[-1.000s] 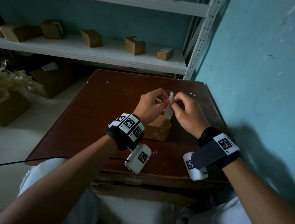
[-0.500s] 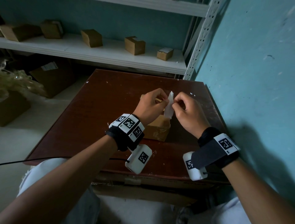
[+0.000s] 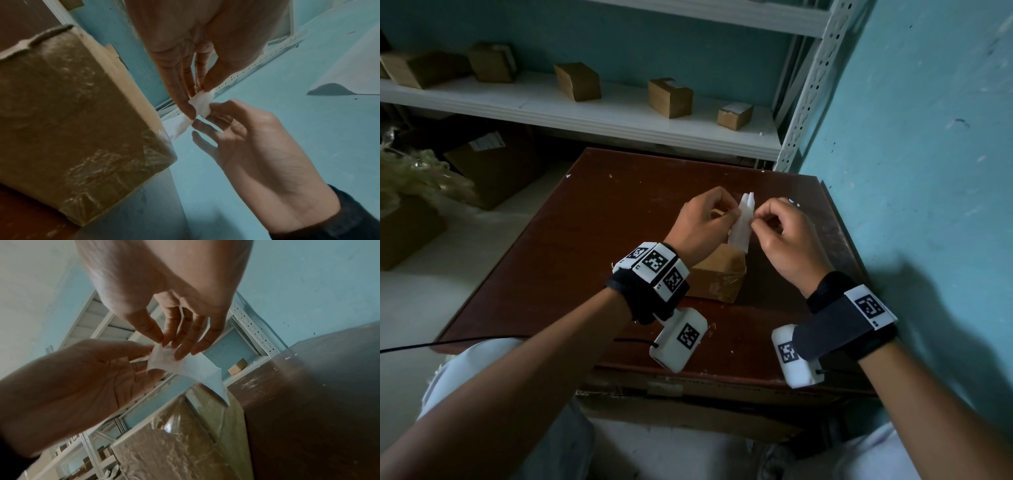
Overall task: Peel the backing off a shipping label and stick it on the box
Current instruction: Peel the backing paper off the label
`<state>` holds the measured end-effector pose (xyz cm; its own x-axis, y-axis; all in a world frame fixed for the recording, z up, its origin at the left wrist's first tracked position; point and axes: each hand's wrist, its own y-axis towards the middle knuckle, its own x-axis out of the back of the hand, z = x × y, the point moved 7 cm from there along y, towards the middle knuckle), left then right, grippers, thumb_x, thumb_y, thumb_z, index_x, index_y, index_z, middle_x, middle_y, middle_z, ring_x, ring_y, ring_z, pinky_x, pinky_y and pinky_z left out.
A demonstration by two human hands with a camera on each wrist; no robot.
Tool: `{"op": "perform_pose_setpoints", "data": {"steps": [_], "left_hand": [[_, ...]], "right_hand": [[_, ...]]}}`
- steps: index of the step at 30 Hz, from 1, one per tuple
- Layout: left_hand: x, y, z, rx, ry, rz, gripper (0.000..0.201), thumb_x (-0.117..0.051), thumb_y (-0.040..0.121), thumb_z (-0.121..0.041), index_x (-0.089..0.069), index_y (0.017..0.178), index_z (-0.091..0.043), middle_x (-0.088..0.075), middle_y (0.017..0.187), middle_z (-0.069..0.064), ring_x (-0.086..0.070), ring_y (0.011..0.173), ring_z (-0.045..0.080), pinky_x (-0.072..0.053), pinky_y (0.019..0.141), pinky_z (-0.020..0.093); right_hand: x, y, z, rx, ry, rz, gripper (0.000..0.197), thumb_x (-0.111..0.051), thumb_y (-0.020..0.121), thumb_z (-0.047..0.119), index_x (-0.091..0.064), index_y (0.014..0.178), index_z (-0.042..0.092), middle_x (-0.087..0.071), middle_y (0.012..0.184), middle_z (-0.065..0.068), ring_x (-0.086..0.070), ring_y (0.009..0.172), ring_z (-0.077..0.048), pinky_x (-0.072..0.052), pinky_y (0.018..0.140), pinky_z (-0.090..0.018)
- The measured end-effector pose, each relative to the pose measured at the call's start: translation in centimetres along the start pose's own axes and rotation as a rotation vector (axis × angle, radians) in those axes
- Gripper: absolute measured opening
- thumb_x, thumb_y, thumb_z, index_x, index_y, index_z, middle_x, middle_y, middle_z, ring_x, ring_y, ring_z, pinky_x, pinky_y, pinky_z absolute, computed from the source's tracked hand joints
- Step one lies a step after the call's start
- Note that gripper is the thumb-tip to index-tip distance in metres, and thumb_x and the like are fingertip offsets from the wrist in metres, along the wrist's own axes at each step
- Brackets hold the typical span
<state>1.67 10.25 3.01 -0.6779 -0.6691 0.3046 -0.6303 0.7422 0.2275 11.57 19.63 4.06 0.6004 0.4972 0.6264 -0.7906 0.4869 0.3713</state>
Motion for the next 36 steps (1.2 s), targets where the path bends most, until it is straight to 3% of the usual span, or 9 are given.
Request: {"op": "perform_pose_setpoints", "data": {"steps": [5, 7, 10, 13, 19, 23, 28, 32, 36], "left_hand": [[-0.1, 0.0, -0.2, 0.007, -0.012, 0.019, 0.007, -0.051, 0.099, -0.018, -0.056, 0.096, -0.016, -0.061, 0.102, 0.008, -0.063, 0.094, 0.027, -0.056, 0.081, 0.049], [-0.3, -0.2, -0.3, 0.034, -0.040, 0.048, 0.012, -0.048, 0.100, -0.023, -0.057, 0.101, -0.015, -0.061, 0.104, 0.011, -0.064, 0.096, 0.028, -0.057, 0.081, 0.049], [-0.7, -0.3, -0.5, 0.053, -0.035, 0.094, 0.023, -0.053, 0.097, -0.029, -0.057, 0.110, -0.011, -0.063, 0.104, 0.007, -0.066, 0.093, 0.022, -0.058, 0.081, 0.043], [-0.6, -0.3, -0.7, 0.029, -0.031, 0.102, 0.031, -0.064, 0.090, -0.027, -0.056, 0.116, -0.011, -0.064, 0.104, 0.003, -0.067, 0.091, 0.017, -0.059, 0.080, 0.041], [-0.6, -0.4, -0.6, 0.016, 0.002, 0.127, 0.041, -0.069, 0.085, -0.021, -0.054, 0.123, -0.018, -0.059, 0.108, -0.001, -0.063, 0.098, 0.016, -0.057, 0.083, 0.035], [-0.5, -0.4, -0.5, -0.002, 0.039, 0.082, 0.039, -0.071, 0.084, -0.018, -0.055, 0.121, -0.018, -0.060, 0.099, -0.005, -0.062, 0.090, 0.012, -0.055, 0.076, 0.028], [0.0, -0.2, -0.2, 0.006, 0.056, 0.058, 0.041, -0.074, 0.081, -0.014, -0.058, 0.119, -0.017, -0.064, 0.099, -0.001, -0.066, 0.089, 0.015, -0.058, 0.078, 0.031], [-0.1, -0.2, -0.2, 0.026, 0.033, 0.084, 0.042, -0.076, 0.079, -0.011, -0.057, 0.116, -0.018, -0.064, 0.093, -0.005, -0.067, 0.088, 0.014, -0.056, 0.074, 0.026], [0.3, -0.2, -0.1, 0.062, -0.023, 0.089, 0.043, -0.076, 0.078, -0.008, -0.057, 0.116, -0.016, -0.066, 0.088, -0.002, -0.068, 0.087, 0.015, -0.057, 0.074, 0.026]], "right_hand": [[-0.2, 0.0, -0.9, -0.103, 0.141, 0.011, 0.012, -0.057, 0.091, 0.019, -0.064, 0.094, 0.010, -0.061, 0.102, -0.009, -0.060, 0.097, -0.018, -0.051, 0.090, -0.039], [-0.2, -0.1, -0.9, -0.145, 0.198, -0.003, 0.012, -0.057, 0.093, 0.019, -0.065, 0.097, 0.011, -0.062, 0.107, -0.010, -0.061, 0.100, -0.016, -0.053, 0.089, -0.033], [0.1, -0.3, -0.8, -0.171, 0.272, -0.044, 0.012, -0.054, 0.095, 0.011, -0.066, 0.097, 0.009, -0.063, 0.108, -0.011, -0.063, 0.086, 0.003, -0.051, 0.073, -0.011], [0.1, -0.4, -1.0, -0.218, 0.365, -0.053, 0.014, -0.053, 0.095, 0.007, -0.067, 0.095, 0.011, -0.066, 0.102, -0.006, -0.061, 0.078, 0.011, -0.047, 0.069, -0.004], [0.1, -0.6, -1.1, -0.293, 0.472, -0.078, 0.011, -0.058, 0.094, 0.015, -0.069, 0.093, 0.012, -0.070, 0.094, -0.001, -0.064, 0.089, -0.002, -0.049, 0.072, -0.006], [-0.2, -0.6, -0.9, -0.275, 0.439, -0.062, 0.012, -0.059, 0.093, 0.016, -0.070, 0.095, 0.010, -0.070, 0.097, -0.003, -0.064, 0.094, -0.006, -0.050, 0.074, -0.008], [-0.1, -0.3, -1.5, -0.266, 0.316, -0.094, 0.012, -0.060, 0.091, 0.022, -0.065, 0.096, 0.013, -0.063, 0.107, -0.005, -0.058, 0.104, -0.013, -0.049, 0.091, -0.030], [0.1, -0.3, -1.6, -0.290, 0.370, -0.126, 0.036, -0.065, 0.089, 0.035, -0.051, 0.116, 0.017, -0.056, 0.115, 0.001, -0.055, 0.105, -0.007, -0.048, 0.081, -0.020], [0.2, -0.3, -1.5, -0.301, 0.363, -0.085, 0.031, -0.063, 0.090, 0.040, -0.060, 0.105, 0.013, -0.062, 0.095, 0.003, -0.057, 0.084, -0.003, -0.048, 0.073, -0.026]]}}
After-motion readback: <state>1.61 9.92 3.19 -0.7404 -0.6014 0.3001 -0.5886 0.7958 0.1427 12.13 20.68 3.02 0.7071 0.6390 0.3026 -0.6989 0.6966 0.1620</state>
